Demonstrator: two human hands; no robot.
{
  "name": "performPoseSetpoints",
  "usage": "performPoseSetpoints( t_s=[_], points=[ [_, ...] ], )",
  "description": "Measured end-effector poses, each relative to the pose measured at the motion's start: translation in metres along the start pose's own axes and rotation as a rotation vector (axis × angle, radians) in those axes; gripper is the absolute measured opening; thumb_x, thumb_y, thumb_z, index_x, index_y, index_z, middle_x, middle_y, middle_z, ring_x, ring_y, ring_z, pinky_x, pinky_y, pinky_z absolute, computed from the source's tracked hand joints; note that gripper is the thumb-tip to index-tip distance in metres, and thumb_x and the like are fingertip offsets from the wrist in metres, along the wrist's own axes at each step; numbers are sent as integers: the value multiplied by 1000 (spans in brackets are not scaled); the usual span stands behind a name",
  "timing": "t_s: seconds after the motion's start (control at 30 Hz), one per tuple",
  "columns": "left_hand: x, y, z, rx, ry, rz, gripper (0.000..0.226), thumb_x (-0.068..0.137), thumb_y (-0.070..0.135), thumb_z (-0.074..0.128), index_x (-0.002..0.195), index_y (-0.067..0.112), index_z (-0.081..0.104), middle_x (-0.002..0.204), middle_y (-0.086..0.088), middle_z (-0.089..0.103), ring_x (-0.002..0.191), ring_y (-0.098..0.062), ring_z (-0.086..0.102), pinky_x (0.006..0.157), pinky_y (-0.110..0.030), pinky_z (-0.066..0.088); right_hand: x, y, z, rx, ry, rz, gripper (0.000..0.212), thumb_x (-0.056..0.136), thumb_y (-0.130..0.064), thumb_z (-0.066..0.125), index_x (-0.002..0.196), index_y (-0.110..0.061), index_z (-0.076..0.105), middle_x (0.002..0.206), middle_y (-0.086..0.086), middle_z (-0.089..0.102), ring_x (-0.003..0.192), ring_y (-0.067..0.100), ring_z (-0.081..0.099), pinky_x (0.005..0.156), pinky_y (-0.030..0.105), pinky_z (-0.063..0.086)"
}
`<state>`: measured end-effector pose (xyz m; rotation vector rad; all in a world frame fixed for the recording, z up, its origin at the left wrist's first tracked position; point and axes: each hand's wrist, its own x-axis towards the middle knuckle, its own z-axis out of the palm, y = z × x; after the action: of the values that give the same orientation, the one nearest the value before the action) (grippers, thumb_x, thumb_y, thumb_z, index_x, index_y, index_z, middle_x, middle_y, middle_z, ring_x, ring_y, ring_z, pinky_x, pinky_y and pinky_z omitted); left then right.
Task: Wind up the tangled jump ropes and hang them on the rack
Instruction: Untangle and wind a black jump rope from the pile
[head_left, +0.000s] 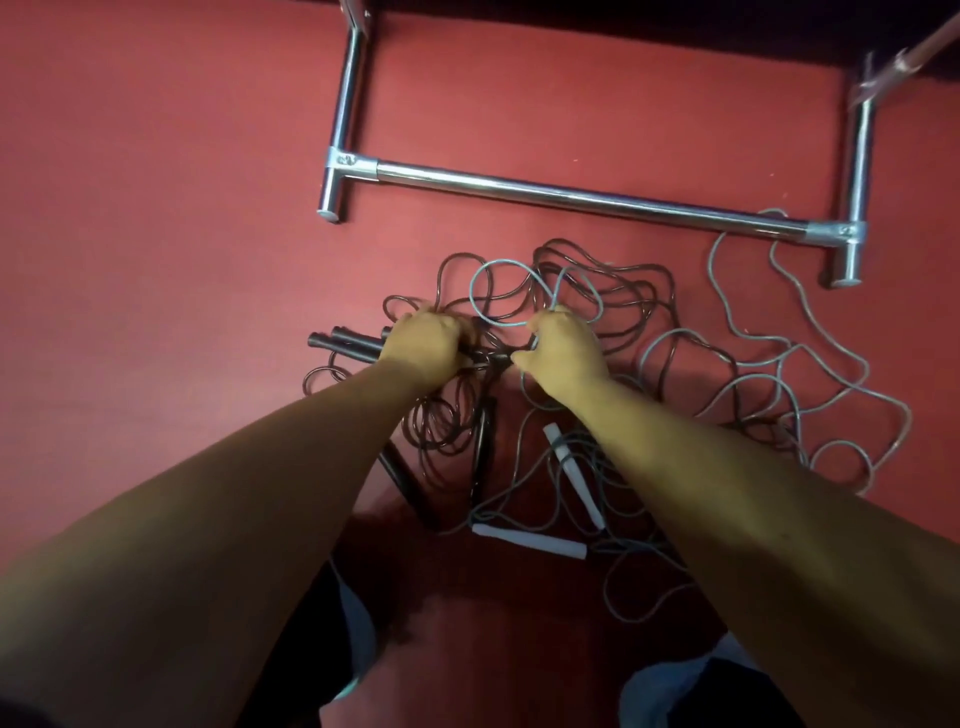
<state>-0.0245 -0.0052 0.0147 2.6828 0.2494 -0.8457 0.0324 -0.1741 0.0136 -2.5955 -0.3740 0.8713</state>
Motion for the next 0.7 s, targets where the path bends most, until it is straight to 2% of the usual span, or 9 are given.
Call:
performPoseSetpoints(
  t_s=[0.1, 0.2, 0.23, 0.3, 0.37, 0.5, 0.57, 0.63, 0.7],
  points=[
    [-9, -2, -22, -132, 42, -6, 27, 86, 28, 74, 112, 24, 70, 121, -1, 67, 122, -29, 47, 107, -40, 33, -10, -6, -21, 169, 4, 79, 27, 81, -19, 75, 103, -3, 71, 107, 14, 70, 99, 31, 65, 85, 34, 52],
    [-27, 9, -66, -279, 113, -23, 23, 82, 33, 79, 102, 29, 71, 112, 7, 65, 116, -18, 48, 110, -46, 31, -29, -21, -56, 316, -116, 52, 45, 82, -21, 79, 123, -10, 66, 117, 7, 66, 104, 20, 61, 79, 19, 41],
    [-35, 16, -84, -340, 133, -11, 19, 82, 33, 79, 98, 29, 69, 107, 9, 65, 107, -15, 51, 107, -46, 36, -38, -29, -71, 382, -148, 49, 48, 82, -23, 80, 126, -14, 65, 113, 4, 64, 100, 17, 59, 74, 18, 42],
    [-56, 35, -125, -539, 144, 45, 14, 85, 25, 78, 88, 24, 65, 91, 5, 65, 82, -15, 57, 87, -36, 50, -58, -46, -101, 557, -196, 67, 42, 83, -28, 78, 123, -22, 65, 107, -1, 63, 97, 15, 61, 74, 17, 45],
    [-83, 55, -167, -628, 189, 111, 13, 86, 19, 77, 85, 21, 64, 80, -1, 63, 70, -15, 53, 73, -28, 45, -84, -61, -132, 679, -220, 49, 23, 85, -29, 76, 107, -27, 67, 105, 0, 66, 97, 16, 64, 83, 28, 48],
    [-147, 92, -241, -738, 240, 246, 10, 90, 12, 73, 95, 8, 65, 72, -5, 59, 55, -11, 57, 55, -17, 45, -144, -86, -198, 641, -20, -135, 12, 87, -18, 74, 87, -17, 62, 78, -1, 53, 71, 12, 49, 64, 20, 40],
    [-181, 106, -267, -798, 286, 292, 8, 93, 13, 69, 95, 11, 62, 69, -2, 60, 49, -11, 58, 49, -20, 45, -179, -99, -233, 670, 35, -209, 13, 92, -12, 67, 86, -15, 56, 75, 0, 60, 64, 10, 50, 59, 13, 39],
    [-211, 114, -285, -843, 325, 330, 7, 96, 17, 66, 91, 16, 61, 64, 0, 61, 46, -15, 57, 49, -24, 42, -213, -109, -266, 819, 55, -240, 16, 96, -7, 59, 86, -15, 50, 70, 7, 69, 62, 17, 59, 63, 22, 47],
    [-237, 117, -293, -829, 293, 352, 9, 98, 19, 62, 90, 15, 60, 59, 1, 58, 43, -15, 53, 51, -26, 40, -244, -115, -299, 879, 137, -288, 19, 96, -4, 58, 83, -14, 49, 54, 3, 62, 53, 20, 60, 59, 30, 50]
  ],
)
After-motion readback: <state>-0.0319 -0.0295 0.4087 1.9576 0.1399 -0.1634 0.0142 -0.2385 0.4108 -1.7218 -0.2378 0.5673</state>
